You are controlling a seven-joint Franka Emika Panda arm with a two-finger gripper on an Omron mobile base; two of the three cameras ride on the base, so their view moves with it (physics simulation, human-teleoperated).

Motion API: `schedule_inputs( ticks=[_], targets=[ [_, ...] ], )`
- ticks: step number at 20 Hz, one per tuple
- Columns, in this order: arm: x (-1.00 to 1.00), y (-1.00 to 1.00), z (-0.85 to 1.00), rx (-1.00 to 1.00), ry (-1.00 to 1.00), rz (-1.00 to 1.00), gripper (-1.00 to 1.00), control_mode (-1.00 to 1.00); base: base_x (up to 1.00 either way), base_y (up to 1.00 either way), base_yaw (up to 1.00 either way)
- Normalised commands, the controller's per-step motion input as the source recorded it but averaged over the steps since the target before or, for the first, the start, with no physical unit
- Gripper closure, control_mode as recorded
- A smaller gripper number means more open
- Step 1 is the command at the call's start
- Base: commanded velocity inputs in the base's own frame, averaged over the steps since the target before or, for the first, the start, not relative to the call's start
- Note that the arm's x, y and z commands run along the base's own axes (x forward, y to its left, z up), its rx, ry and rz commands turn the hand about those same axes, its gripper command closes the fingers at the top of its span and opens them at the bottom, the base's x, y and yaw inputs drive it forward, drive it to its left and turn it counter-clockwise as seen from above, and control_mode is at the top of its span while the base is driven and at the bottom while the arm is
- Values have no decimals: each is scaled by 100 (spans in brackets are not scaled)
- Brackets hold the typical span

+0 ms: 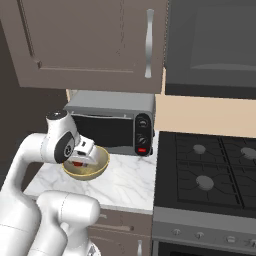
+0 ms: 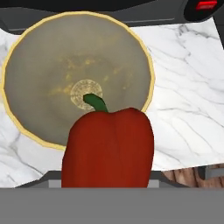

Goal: Take the cucumber, bell pepper, and tangerine from the freezer and place them in the bowl on the counter.

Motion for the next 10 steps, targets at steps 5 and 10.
schedule_inputs(
  ticks=[5,10],
  targets=[
    [50,6,-23,0,2,0,100,-100,0,0,0],
    [38,6,-10,0,1,0,100,-100,0,0,0]
  ],
)
